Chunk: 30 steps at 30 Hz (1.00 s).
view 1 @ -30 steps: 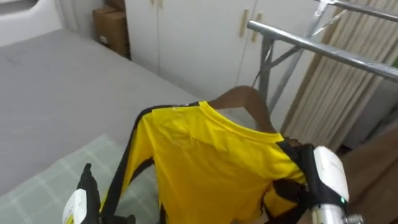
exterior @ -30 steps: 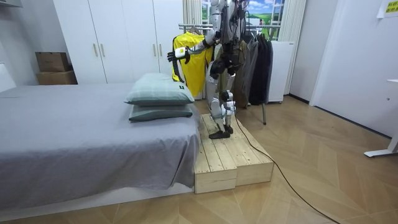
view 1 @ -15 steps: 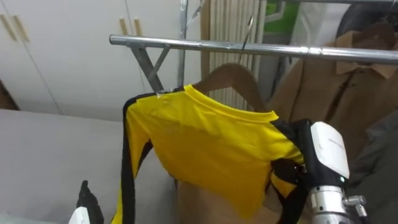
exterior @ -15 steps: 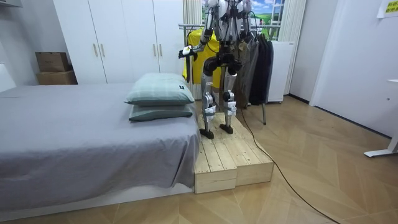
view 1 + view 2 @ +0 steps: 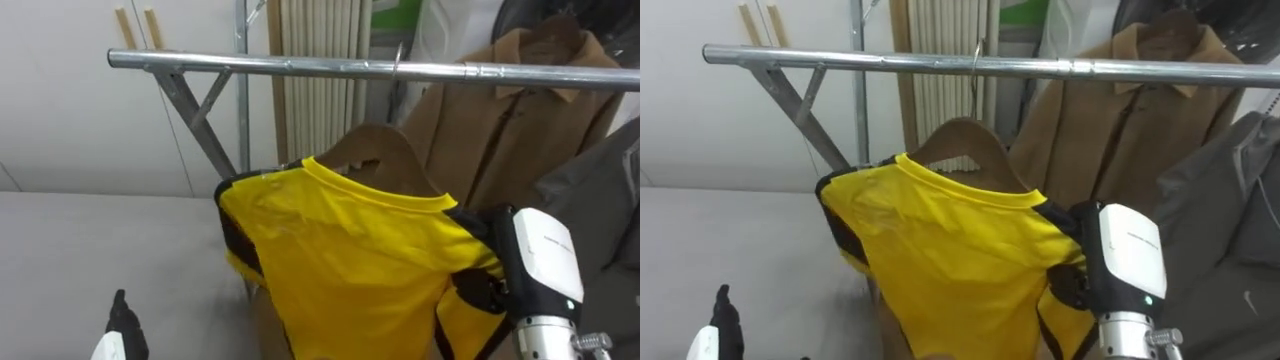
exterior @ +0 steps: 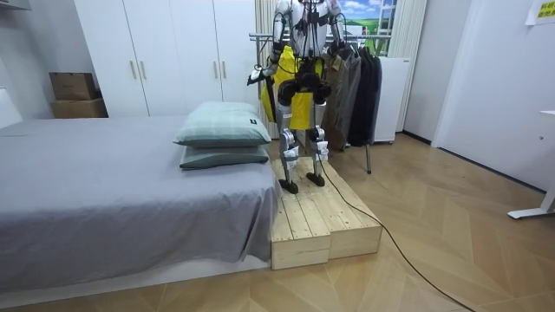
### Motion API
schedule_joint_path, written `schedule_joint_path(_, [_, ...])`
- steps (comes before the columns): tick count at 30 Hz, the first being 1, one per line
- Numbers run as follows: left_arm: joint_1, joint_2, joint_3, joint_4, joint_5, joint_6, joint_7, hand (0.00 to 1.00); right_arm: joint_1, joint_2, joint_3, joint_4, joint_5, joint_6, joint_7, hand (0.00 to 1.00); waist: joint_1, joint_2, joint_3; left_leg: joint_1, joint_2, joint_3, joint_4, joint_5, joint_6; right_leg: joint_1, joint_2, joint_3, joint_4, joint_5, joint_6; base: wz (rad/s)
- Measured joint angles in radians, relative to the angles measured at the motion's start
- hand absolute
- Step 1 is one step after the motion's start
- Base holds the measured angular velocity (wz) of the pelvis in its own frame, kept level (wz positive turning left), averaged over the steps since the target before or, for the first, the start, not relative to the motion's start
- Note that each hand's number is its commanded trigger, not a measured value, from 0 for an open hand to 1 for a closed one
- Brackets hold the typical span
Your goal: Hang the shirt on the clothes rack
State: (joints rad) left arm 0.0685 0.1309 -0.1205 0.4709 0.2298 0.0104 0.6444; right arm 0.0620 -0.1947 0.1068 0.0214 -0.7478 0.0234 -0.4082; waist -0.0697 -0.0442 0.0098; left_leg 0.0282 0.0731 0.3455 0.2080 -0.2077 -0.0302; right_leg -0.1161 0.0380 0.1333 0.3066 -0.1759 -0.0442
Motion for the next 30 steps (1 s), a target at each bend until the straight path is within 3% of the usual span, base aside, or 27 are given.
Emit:
schedule_joint_path(4, [0.0,-0.001,-0.001,-0.001,0.017,-0.018,0.0,0.0,0.0,-0.008,-0.007,-0.007,0.0,0.0,0.023,1.0,0.005,-0.001,-0.0004,0.002,0.0,0.01,-0.012,0.0,0.0,-0.004,0.007,0.003,-0.013,0.002,0.003,-0.08])
schedule_joint_path(11, [0.006,0.0,0.0,0.0,0.017,-0.026,-0.008,0.0,0.0,-0.019,-0.014,-0.007,0.002,0.0,0.034,1.0,0.047,-0.007,-0.001,0.018,0.003,0.008,-0.022,0.0,0.0,0.017,0.01,-0.004,-0.018,0.006,0.001,-0.01])
schedule_joint_path(16, [0.022,0.002,0.003,0.0,0.017,-0.06,-0.009,0.0,-0.003,-0.019,-0.021,-0.016,0.001,-0.009,0.034,1.0,0.073,-0.013,-0.001,0.038,0.003,0.008,-0.03,0.0,0.0,0.044,0.011,-0.006,-0.042,0.006,0.001,-0.01])
schedule_joint_path(19, [0.053,0.002,0.008,0.0,0.017,-0.061,-0.024,0.0,-0.003,-0.019,-0.033,-0.023,0.0,-0.01,0.033,1.0,0.076,-0.016,-0.0014,0.038,0.003,0.002,-0.03,0.0,0.0,0.047,0.008,-0.021,-0.052,0.009,-0.001,0.07])
schedule_joint_path(21, [0.064,0.002,0.008,0.0,0.012,-0.059,-0.036,0.0,-0.003,-0.019,-0.039,-0.023,0.002,-0.01,0.033,1.0,0.084,-0.017,-0.0013,0.038,0.003,0.0,-0.03,0.0,0.0,0.046,0.002,-0.062,-0.052,0.009,-0.001,0.02])
schedule_joint_path(30, [0.064,0.002,0.008,0.001,-0.003,-0.059,-0.07,0.0,-0.003,-0.019,-0.039,-0.023,0.003,-0.008,0.034,1.0,0.106,-0.023,0.0011,0.054,0.003,-0.007,-0.031,0.0,0.0,0.065,-0.002,-0.085,-0.054,0.009,-0.001,0.0])
